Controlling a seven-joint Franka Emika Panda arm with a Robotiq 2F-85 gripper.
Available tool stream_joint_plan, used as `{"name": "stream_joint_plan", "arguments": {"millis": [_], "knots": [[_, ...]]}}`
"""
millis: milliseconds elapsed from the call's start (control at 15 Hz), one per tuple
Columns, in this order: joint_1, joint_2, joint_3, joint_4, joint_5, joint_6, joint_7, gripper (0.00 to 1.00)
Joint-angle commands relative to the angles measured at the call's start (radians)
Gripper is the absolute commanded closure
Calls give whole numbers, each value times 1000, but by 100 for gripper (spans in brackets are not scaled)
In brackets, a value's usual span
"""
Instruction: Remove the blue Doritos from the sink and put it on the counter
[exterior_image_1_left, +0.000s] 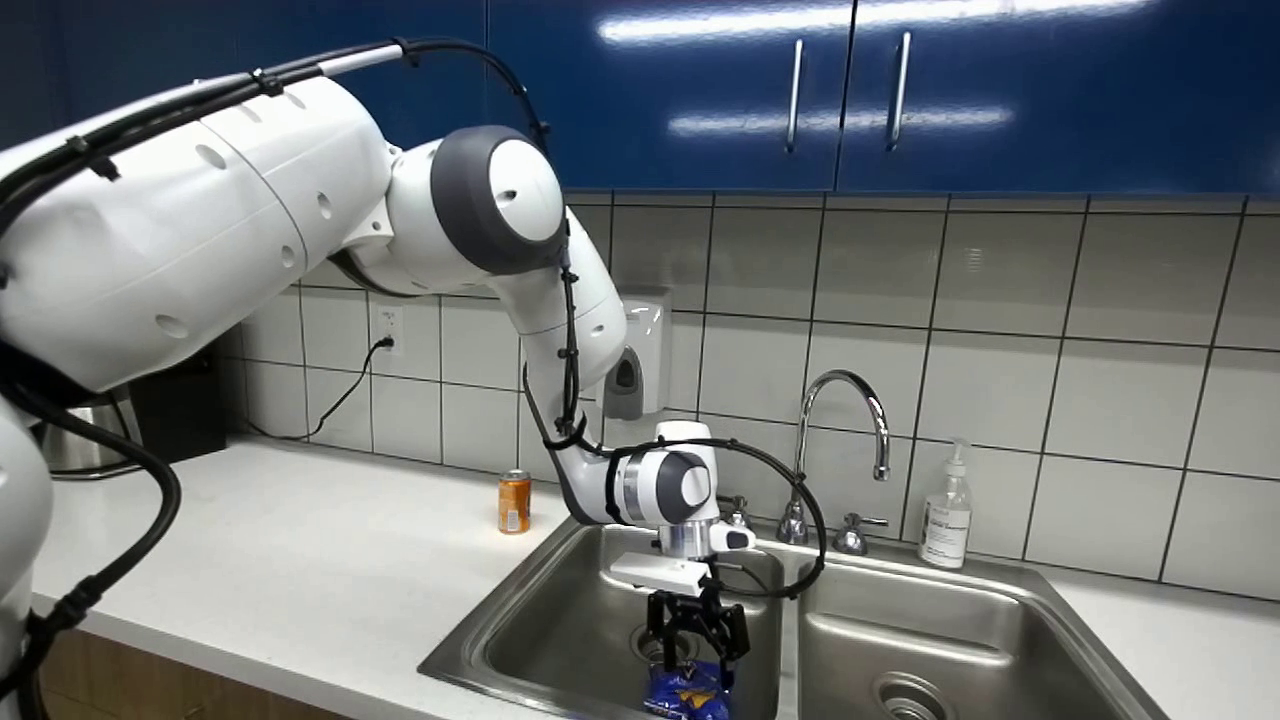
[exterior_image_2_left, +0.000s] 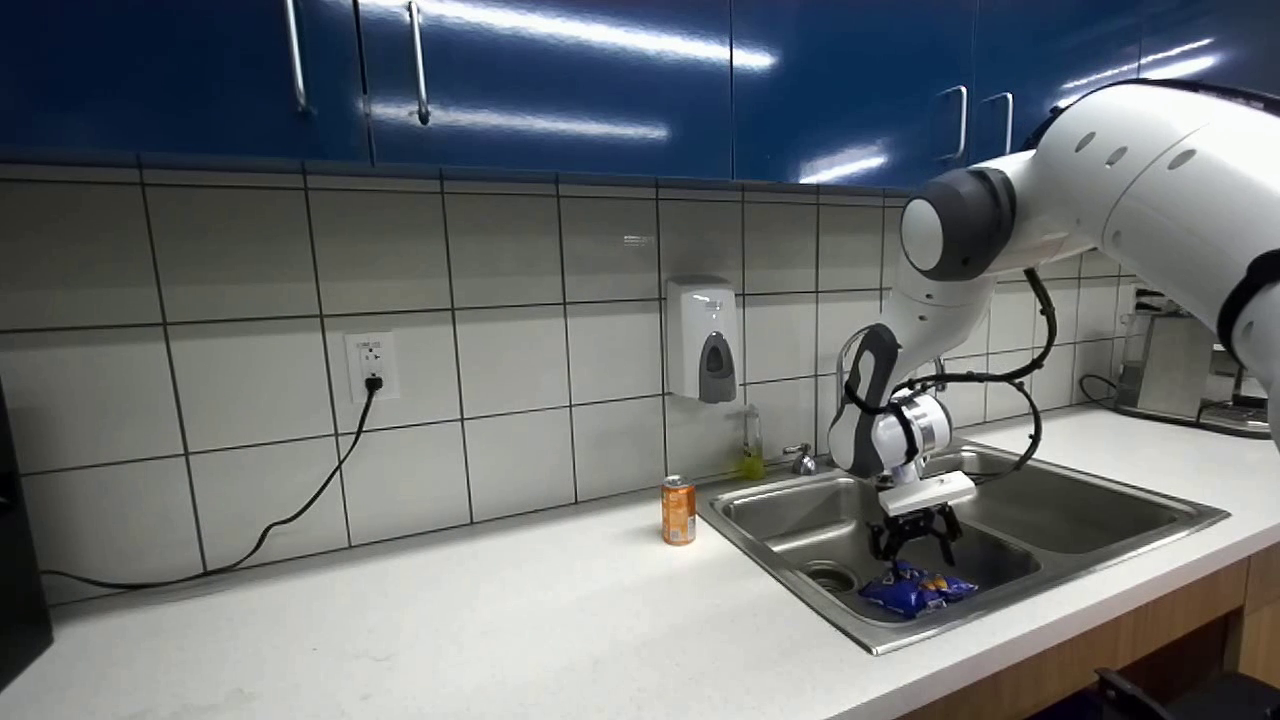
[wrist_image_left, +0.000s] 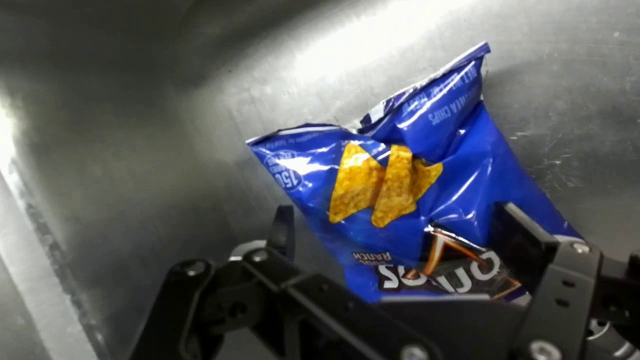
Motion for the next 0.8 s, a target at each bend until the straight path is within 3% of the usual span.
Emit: {"name": "stream_joint_plan", "arguments": {"millis": [0, 467, 533, 600, 733], "knots": [[-8, 45, -3, 59, 11, -28, 12, 0], [-8, 72, -7, 83, 11, -31, 12, 0], [-8, 73, -8, 84, 11, -33, 12, 25], [-9, 75, -6, 85, 10, -27, 8, 26], [-8, 77, -6, 85, 11, -27, 9, 44]]}}
